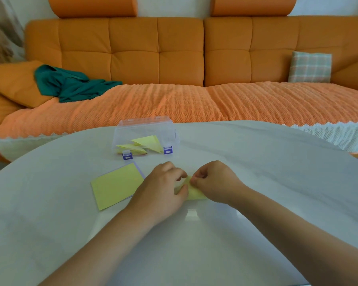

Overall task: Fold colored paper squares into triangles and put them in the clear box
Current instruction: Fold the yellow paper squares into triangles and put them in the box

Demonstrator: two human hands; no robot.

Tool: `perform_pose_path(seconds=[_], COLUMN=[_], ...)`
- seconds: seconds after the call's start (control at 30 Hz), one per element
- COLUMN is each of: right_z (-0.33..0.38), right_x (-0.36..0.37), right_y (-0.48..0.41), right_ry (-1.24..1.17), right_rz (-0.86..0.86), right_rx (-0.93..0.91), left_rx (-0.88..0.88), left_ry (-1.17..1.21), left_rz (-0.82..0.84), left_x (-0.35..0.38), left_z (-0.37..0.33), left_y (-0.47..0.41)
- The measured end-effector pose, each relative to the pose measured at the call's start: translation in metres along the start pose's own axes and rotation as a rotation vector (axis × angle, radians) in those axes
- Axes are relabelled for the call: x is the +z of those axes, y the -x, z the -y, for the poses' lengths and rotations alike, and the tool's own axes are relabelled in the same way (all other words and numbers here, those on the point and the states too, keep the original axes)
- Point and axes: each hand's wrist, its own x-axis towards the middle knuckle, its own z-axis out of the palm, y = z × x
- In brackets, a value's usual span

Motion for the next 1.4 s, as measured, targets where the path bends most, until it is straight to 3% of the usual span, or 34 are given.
perform_pose_path(seconds=[0.13,0.47,0.6,0.73,1.0,1.4], right_z=[0.001,-0.004,-0.009,-0.008,-0.008,-0.011], right_x=[0.004,0.016,0.009,0.005,0.005,0.008], right_y=[0.001,0.01,0.013,0.014,0.015,0.015], right_ry=[0.13,0.487,0.551,0.586,0.504,0.469], right_rz=[-0.041,-0.308,-0.241,-0.126,-0.101,-0.145], right_rx=[-0.026,-0.257,-0.444,-0.401,-0.346,-0.347], left_rx=[0.125,0.156,0.166,0.194,0.384,0.24], left_ry=[0.027,-0.015,-0.06,-0.143,-0.441,-0.201], left_rz=[0.095,0.204,0.222,0.249,0.212,0.17], left_x=[-0.005,-0.009,-0.011,-0.013,-0.006,0.007], left_z=[0.0,0.005,0.003,0.0,-0.012,-0.016], left_y=[0.003,0.006,0.007,0.012,0.031,0.056])
